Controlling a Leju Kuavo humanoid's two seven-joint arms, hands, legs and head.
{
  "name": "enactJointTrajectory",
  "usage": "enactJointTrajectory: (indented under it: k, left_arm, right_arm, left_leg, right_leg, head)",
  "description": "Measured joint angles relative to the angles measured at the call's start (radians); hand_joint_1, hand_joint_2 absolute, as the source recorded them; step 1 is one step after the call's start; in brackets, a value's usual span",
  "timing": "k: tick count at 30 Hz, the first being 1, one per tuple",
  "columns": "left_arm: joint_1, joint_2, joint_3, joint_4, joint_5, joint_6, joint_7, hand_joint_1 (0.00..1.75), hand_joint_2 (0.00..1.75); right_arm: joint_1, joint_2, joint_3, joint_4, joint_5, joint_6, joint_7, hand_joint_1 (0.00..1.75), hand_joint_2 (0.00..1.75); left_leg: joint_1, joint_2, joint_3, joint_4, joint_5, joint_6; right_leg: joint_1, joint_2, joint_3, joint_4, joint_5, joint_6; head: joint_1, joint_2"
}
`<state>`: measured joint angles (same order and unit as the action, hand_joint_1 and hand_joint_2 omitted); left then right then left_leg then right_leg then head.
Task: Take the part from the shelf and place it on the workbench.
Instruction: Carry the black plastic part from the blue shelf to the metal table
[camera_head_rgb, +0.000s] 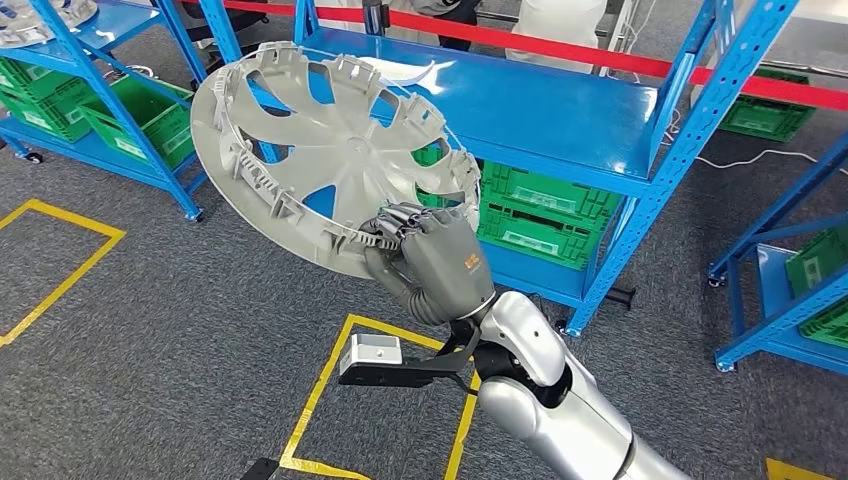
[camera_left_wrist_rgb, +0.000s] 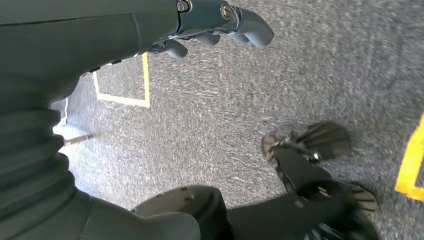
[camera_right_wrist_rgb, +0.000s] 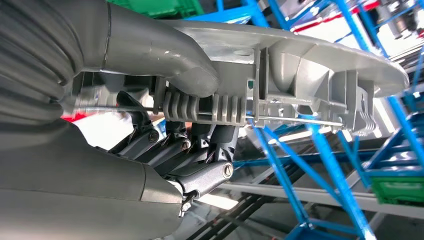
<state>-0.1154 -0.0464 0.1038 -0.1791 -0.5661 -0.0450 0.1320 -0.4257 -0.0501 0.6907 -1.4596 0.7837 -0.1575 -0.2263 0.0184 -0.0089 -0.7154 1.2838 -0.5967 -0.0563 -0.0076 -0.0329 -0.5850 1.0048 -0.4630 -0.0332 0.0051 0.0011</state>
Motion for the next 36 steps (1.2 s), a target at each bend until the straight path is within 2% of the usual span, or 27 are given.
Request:
enactJointTrajectory:
  k: [1,2,4,6,7,9,10,11,13,14,15,16,17,18,20,22,23,24,25,26,28,29,30,31,32,34,36]
  left_arm:
    - [0.002,0.001,0.000,0.000,0.000,0.000,0.000,0.00,1.75]
    - [0.003,0.002,0.000,0.000,0.000,0.000,0.000,0.00,1.75]
    - [0.003,0.005,0.000,0.000,0.000,0.000,0.000,0.00,1.75]
    - [0.000,0.005,0.000,0.000,0.000,0.000,0.000,0.00,1.75]
    - [0.000,0.005,0.000,0.000,0.000,0.000,0.000,0.00,1.75]
    - [0.004,0.005,0.000,0.000,0.000,0.000,0.000,0.00,1.75]
    - [0.006,0.006,0.000,0.000,0.000,0.000,-0.001,0.00,1.75]
    - [0.007,0.006,0.000,0.000,0.000,0.000,-0.002,0.00,1.75]
    - [0.006,0.007,0.000,0.000,0.000,0.000,-0.006,0.00,1.75]
    - [0.006,0.007,0.000,0.000,0.000,0.000,-0.008,0.00,1.75]
    - [0.007,0.008,0.000,0.000,0.000,0.000,-0.009,0.00,1.75]
    - [0.008,0.008,0.000,0.000,0.000,0.000,-0.010,0.00,1.75]
    - [0.009,0.008,0.000,0.000,0.000,0.000,-0.010,0.00,1.75]
    - [0.010,0.008,0.000,0.000,0.001,0.000,-0.010,0.00,1.75]
    - [0.009,0.007,0.000,0.000,0.001,0.000,-0.012,0.00,1.75]
    - [0.007,0.008,0.000,0.000,0.001,0.000,-0.013,0.00,1.75]
    - [0.007,0.008,0.000,0.000,0.001,0.000,-0.013,0.00,1.75]
    - [0.009,0.010,0.000,0.001,0.001,0.000,-0.013,0.00,1.75]
    - [0.011,0.011,0.000,0.001,0.001,0.000,-0.013,0.00,1.75]
    - [0.012,0.011,0.000,0.001,0.001,0.000,-0.013,0.00,1.75]
    - [0.011,0.012,0.000,0.001,0.001,0.000,-0.012,0.00,1.75]
    - [0.009,0.012,0.000,0.001,0.001,0.000,-0.012,0.00,1.75]
    - [0.008,0.012,0.000,0.001,0.001,0.000,-0.012,0.00,1.75]
    - [0.008,0.012,0.000,0.002,0.001,0.000,-0.012,0.00,1.75]
    - [0.009,0.013,0.000,0.002,0.002,0.000,-0.012,0.00,1.75]
    - [0.009,0.015,0.000,0.001,0.002,0.000,-0.012,0.00,1.75]
    - [0.006,0.015,0.000,0.001,0.002,0.000,-0.012,0.00,1.75]
  right_arm:
    - [0.001,-0.001,0.001,0.000,0.000,0.000,0.000,1.75,1.75]
    - [0.002,-0.001,0.001,0.000,0.000,0.000,0.000,1.75,1.75]
    - [0.002,-0.001,0.001,0.000,0.000,0.000,0.000,1.75,1.75]
    - [0.002,-0.002,0.002,0.000,-0.003,-0.001,-0.002,1.75,1.75]
    - [0.001,-0.004,0.003,0.000,-0.005,-0.002,-0.004,1.75,1.75]
    - [0.000,-0.006,0.005,0.001,-0.012,-0.005,-0.009,1.75,1.75]
    - [0.000,-0.007,0.007,0.002,-0.016,-0.007,-0.013,1.75,1.75]
    - [-0.001,-0.009,0.008,0.004,-0.020,-0.011,-0.017,1.75,1.75]
    - [-0.002,-0.016,0.011,0.009,-0.025,-0.019,-0.023,1.75,1.75]
    - [-0.002,-0.020,0.013,0.013,-0.027,-0.023,-0.025,1.75,1.75]
    - [-0.002,-0.024,0.014,0.018,-0.028,-0.025,-0.026,1.75,1.75]
    - [-0.002,-0.027,0.016,0.021,-0.029,-0.026,-0.027,1.75,1.75]
    - [-0.002,-0.029,0.018,0.024,-0.030,-0.027,-0.027,1.75,1.75]
    - [-0.003,-0.031,0.020,0.026,-0.032,-0.028,-0.027,1.75,1.75]
    - [-0.009,-0.033,0.024,0.028,-0.037,-0.031,-0.028,1.75,1.75]
    - [-0.021,-0.035,0.028,0.031,-0.039,-0.034,-0.028,1.75,1.75]
    - [-0.027,-0.035,0.030,0.032,-0.039,-0.036,-0.026,1.75,1.75]
    - [-0.031,-0.034,0.032,0.033,-0.039,-0.036,-0.023,1.75,1.75]
    - [-0.034,-0.032,0.034,0.033,-0.039,-0.037,-0.018,1.75,1.75]
    - [-0.037,-0.030,0.036,0.033,-0.039,-0.038,-0.015,1.75,1.75]
    - [-0.040,-0.027,0.038,0.033,-0.039,-0.039,-0.010,1.75,1.75]
    - [-0.041,-0.027,0.039,0.034,-0.039,-0.040,-0.008,1.75,1.75]
    - [-0.041,-0.027,0.041,0.034,-0.039,-0.041,-0.007,1.75,1.75]
    - [-0.041,-0.027,0.042,0.034,-0.039,-0.041,-0.006,1.75,1.75]
    - [-0.041,-0.027,0.044,0.034,-0.039,-0.041,-0.005,1.75,1.75]
    - [-0.041,-0.027,0.046,0.034,-0.039,-0.042,-0.002,1.75,1.75]
    - [-0.042,-0.027,0.048,0.034,-0.039,-0.042,-0.002,1.75,1.75]
  left_leg:
    - [0.001,0.002,-0.006,0.014,0.005,-0.002]
    - [0.002,0.007,0.009,-0.015,0.029,-0.004]
    - [0.001,0.042,0.081,-0.156,0.094,-0.005]
    - [-0.002,0.068,0.127,-0.252,0.125,0.009]
    - [-0.005,0.068,0.128,-0.261,0.124,0.019]
    - [-0.005,0.044,0.123,-0.260,0.129,0.037]
    - [-0.004,0.033,0.121,-0.260,0.132,0.044]
    - [-0.003,0.023,0.119,-0.262,0.136,0.050]
    - [-0.002,0.001,0.114,-0.262,0.142,0.059]
    - [-0.003,-0.012,0.111,-0.262,0.143,0.062]
    - [-0.004,-0.026,0.108,-0.260,0.145,0.064]
    - [-0.006,-0.040,0.106,-0.259,0.145,0.065]
    - [-0.006,-0.054,0.105,-0.257,0.146,0.065]
    - [-0.007,-0.069,0.105,-0.255,0.146,0.064]
    - [-0.008,-0.095,0.101,-0.252,0.148,0.059]
    - [-0.003,-0.117,0.092,-0.252,0.154,0.046]
    - [0.000,-0.128,0.087,-0.253,0.158,0.037]
    - [0.003,-0.139,0.084,-0.256,0.161,0.029]
    - [0.002,-0.130,0.081,-0.254,0.160,0.024]
    - [-0.001,-0.106,0.071,-0.238,0.149,0.019]
    - [-0.004,-0.035,0.028,-0.147,0.099,0.014]
    - [-0.003,-0.013,-0.003,-0.082,0.068,0.010]
    - [-0.001,-0.004,-0.029,-0.027,0.047,0.007]
    - [0.000,0.001,-0.040,0.003,0.042,0.003]
    - [0.002,0.005,-0.032,-0.006,0.056,0.001]
    - [0.004,0.030,0.035,-0.123,0.111,-0.002]
    - [0.000,0.061,0.095,-0.232,0.143,0.008]
  right_leg:
    - [0.000,-0.010,0.000,0.000,0.000,0.000]
    - [-0.001,-0.021,0.000,0.001,-0.001,0.001]
    - [0.001,-0.040,0.001,0.006,-0.005,0.008]
    - [0.007,-0.056,-0.001,0.013,-0.010,0.019]
    - [0.011,-0.063,-0.002,0.015,-0.010,0.024]
    - [0.010,-0.077,-0.002,0.016,-0.012,0.035]
    - [0.007,-0.067,-0.004,0.025,-0.021,0.040]
    - [0.004,-0.045,-0.013,0.050,-0.041,0.045]
    - [0.000,0.008,-0.062,0.163,-0.106,0.050]
    - [0.001,0.022,-0.096,0.234,-0.137,0.050]
    - [0.001,0.027,-0.122,0.289,-0.154,0.049]
    - [0.002,0.030,-0.133,0.311,-0.152,0.046]
    - [0.003,0.033,-0.123,0.289,-0.130,0.041]
    - [0.003,0.039,-0.097,0.235,-0.095,0.036]
    - [0.003,0.079,-0.034,0.100,-0.036,0.023]
    - [0.004,0.111,-0.008,0.037,-0.022,0.018]
    - [0.005,0.111,-0.007,0.032,-0.023,0.017]
    - [0.005,0.099,-0.005,0.028,-0.020,0.015]
    - [0.003,0.086,-0.001,0.021,-0.017,0.011]
    - [0.001,0.072,0.003,0.014,-0.013,0.006]
    - [0.001,0.042,0.008,0.006,-0.009,-0.001]
    - [0.002,0.028,0.007,0.006,-0.010,-0.003]
    - [0.003,0.013,0.007,0.007,-0.010,-0.004]
    - [0.004,-0.002,0.006,0.007,-0.011,-0.004]
    - [0.003,-0.015,0.006,0.008,-0.012,-0.004]
    - [0.003,-0.040,0.007,0.012,-0.015,0.001]
    - [0.008,-0.060,0.005,0.019,-0.021,0.011]
  head:
    - [0.000,0.000]
    - [0.000,0.000]
    - [-0.001,0.000]
    - [0.000,0.000]
    - [0.001,0.000]
    - [0.003,0.000]
    - [0.003,0.000]
    - [0.004,0.000]
    - [0.007,0.000]
    - [0.008,0.000]
    - [0.009,0.000]
    - [0.009,0.000]
    - [0.009,0.000]
    - [0.009,0.000]
    - [0.008,0.000]
    - [0.007,0.000]
    - [0.006,0.000]
    - [0.006,0.000]
    - [0.006,0.000]
    - [0.003,0.000]
    - [-0.003,0.000]
    - [-0.006,0.000]
    - [-0.006,0.000]
    - [-0.006,0.000]
    - [-0.006,0.000]
    - [-0.006,0.000]
    - [-0.006,0.000]
